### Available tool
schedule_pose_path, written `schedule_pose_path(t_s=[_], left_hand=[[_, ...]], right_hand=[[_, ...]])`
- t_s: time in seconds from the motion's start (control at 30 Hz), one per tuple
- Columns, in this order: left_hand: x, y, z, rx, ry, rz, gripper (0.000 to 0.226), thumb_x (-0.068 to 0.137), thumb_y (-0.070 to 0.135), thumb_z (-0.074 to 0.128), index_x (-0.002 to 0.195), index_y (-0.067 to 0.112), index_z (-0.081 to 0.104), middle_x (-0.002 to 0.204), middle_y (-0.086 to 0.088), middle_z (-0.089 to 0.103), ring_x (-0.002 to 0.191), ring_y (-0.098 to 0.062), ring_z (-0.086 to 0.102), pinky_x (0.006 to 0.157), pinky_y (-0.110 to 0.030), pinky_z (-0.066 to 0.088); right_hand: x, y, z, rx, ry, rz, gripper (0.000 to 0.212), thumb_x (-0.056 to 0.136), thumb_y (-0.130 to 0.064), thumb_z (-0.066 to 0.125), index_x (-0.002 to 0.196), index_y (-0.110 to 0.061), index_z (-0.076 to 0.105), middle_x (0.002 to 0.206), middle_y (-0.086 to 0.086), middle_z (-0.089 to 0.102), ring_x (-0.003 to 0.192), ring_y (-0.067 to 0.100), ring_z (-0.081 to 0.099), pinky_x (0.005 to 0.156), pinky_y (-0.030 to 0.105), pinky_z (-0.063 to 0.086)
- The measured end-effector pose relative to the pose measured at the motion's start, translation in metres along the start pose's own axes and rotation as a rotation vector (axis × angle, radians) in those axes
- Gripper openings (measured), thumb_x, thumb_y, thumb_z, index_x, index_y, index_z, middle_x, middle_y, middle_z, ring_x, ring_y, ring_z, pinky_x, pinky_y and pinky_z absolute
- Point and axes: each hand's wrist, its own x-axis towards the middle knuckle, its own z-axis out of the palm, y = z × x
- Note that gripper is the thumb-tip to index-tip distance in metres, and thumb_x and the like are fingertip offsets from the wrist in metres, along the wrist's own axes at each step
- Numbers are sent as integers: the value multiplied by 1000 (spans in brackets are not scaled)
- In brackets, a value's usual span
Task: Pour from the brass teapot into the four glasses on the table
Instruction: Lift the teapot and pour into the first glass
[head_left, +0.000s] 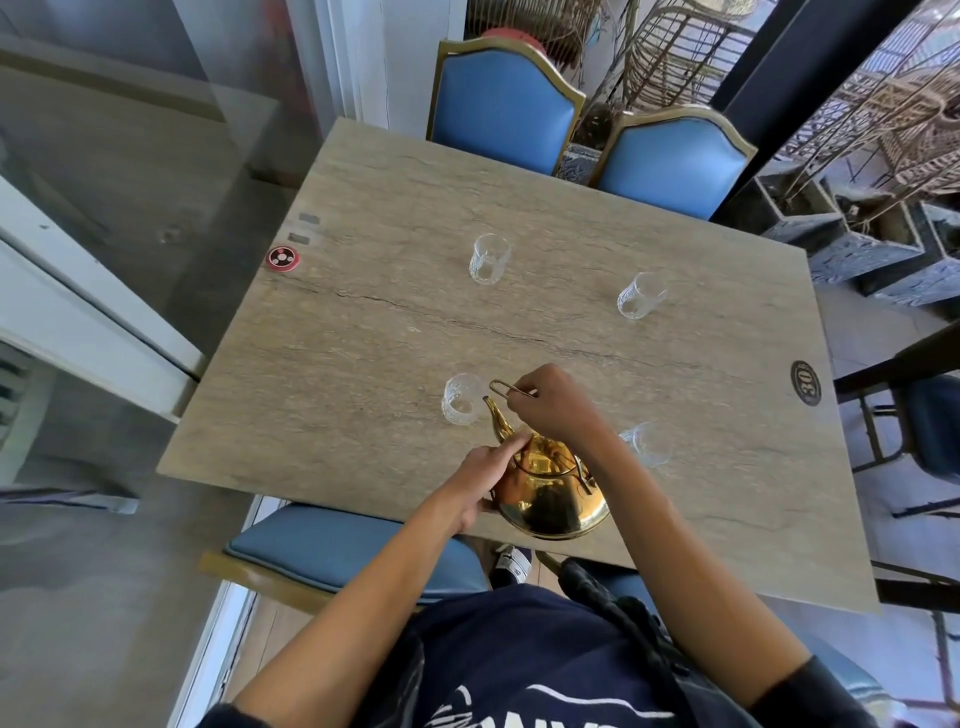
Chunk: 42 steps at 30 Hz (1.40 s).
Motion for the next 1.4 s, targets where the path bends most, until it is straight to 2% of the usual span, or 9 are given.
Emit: schedule_pose_path(t_s=[0.07, 0.3, 0.4, 0.6, 0.77, 0.87, 1.03, 1.17, 1.4], left_hand=[[0, 0, 0, -2, 1, 1, 52, 91, 67, 63, 94, 16, 72, 81, -3, 74, 89, -24, 69, 102, -47, 52], [-1, 1, 2, -13, -1, -2, 50, 92, 64, 63, 93, 15, 71, 77, -2, 73, 83, -21, 68, 94, -43, 54], [0, 0, 1, -3, -1, -3, 51, 92, 66, 63, 93, 15, 72, 79, -2, 74, 88, -23, 68, 102, -48, 52], [-2, 1, 2, -3, -4, -13, 49, 93, 64, 62, 94, 16, 71, 82, -3, 74, 90, -23, 68, 102, -49, 52], [-6, 3, 2, -8, -18, -7, 47, 94, 62, 62, 87, 17, 71, 73, -1, 73, 84, -22, 68, 86, -42, 56], [-8, 2, 2, -15, -30, -3, 48, 93, 63, 62, 89, 17, 71, 70, 1, 73, 84, -23, 69, 77, -37, 57], [-7, 0, 3, -18, -44, -10, 51, 91, 66, 63, 95, 16, 71, 83, -4, 74, 90, -24, 70, 78, -39, 58], [-7, 0, 2, -18, -46, -10, 50, 91, 66, 63, 95, 16, 71, 83, -4, 73, 90, -24, 70, 77, -38, 58], [-6, -2, 1, -19, -43, -6, 54, 88, 69, 64, 98, 16, 72, 82, -3, 74, 90, -24, 71, 74, -36, 58]], right_hand=[[-1, -1, -1, -13, 0, -1, 32, 88, -17, 57, 95, 9, 75, 68, 16, 61, 56, 19, 41, 48, 26, 27], [-1, -1, -2, -15, 0, 0, 31, 88, -18, 58, 95, 7, 76, 71, 21, 66, 54, 17, 40, 47, 26, 27], [-2, -1, -3, -19, 2, -2, 32, 89, -19, 57, 96, 6, 76, 67, 14, 60, 52, 17, 38, 46, 25, 26], [-1, 0, 0, -9, -3, -1, 33, 90, -21, 58, 98, 5, 76, 97, 26, 75, 58, 18, 48, 52, 27, 34], [-2, 1, -1, -34, -8, -3, 32, 90, -20, 58, 93, 6, 76, 70, 15, 63, 56, 18, 42, 49, 26, 29], [-2, 1, 0, -19, -8, -4, 31, 89, -19, 58, 91, 7, 75, 71, 23, 66, 54, 19, 40, 48, 26, 28], [-3, 1, -1, -18, -14, -3, 31, 90, -18, 58, 90, 7, 76, 66, 10, 55, 56, 18, 40, 48, 26, 28], [-3, 2, 1, -10, -13, 4, 32, 89, -20, 58, 90, 6, 76, 67, 18, 61, 55, 18, 41, 50, 28, 30], [-3, 0, 1, -19, -13, 3, 31, 89, -20, 58, 90, 5, 76, 67, 10, 58, 54, 18, 41, 49, 27, 30]])
